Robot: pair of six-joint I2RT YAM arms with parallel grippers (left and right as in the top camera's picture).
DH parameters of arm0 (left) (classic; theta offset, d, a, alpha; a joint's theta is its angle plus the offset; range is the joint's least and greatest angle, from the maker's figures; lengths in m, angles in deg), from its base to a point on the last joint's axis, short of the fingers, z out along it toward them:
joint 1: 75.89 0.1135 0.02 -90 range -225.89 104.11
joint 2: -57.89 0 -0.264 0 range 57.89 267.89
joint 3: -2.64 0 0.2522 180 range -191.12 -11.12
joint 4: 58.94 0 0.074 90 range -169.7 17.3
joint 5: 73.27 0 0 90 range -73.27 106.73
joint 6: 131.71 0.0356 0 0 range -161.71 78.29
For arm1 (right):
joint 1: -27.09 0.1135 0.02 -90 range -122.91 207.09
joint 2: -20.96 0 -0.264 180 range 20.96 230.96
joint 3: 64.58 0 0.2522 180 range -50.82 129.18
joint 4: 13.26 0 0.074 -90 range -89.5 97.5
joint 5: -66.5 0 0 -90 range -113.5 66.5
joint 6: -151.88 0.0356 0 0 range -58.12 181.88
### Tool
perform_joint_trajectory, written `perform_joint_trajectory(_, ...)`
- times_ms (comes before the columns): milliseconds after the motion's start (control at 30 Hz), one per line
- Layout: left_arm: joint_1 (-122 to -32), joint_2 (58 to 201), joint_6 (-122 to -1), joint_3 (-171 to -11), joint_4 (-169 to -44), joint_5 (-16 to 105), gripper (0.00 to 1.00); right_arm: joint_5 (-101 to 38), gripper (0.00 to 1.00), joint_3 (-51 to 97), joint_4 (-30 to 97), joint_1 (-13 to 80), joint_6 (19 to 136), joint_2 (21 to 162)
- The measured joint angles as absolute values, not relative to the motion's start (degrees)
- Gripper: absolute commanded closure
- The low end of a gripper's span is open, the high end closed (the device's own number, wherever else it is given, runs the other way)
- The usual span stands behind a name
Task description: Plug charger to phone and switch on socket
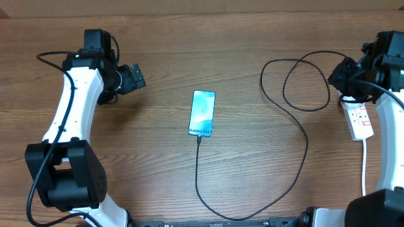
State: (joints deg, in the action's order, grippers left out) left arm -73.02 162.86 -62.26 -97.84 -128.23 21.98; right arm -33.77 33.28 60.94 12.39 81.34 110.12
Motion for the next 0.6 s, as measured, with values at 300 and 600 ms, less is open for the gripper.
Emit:
perform_joint_trajectory(300,-73.02,162.86,-62.26,-97.84,-128.23,21.98,0.0,-33.74,0.96,33.28,61.45,12.39,81.36,111.89)
perform_joint_trajectory(600,-73.02,162.86,-62.26,-97.84,-128.23,21.98,0.0,-33.72,0.95,33.28,61.45,12.39,81.39,111.89)
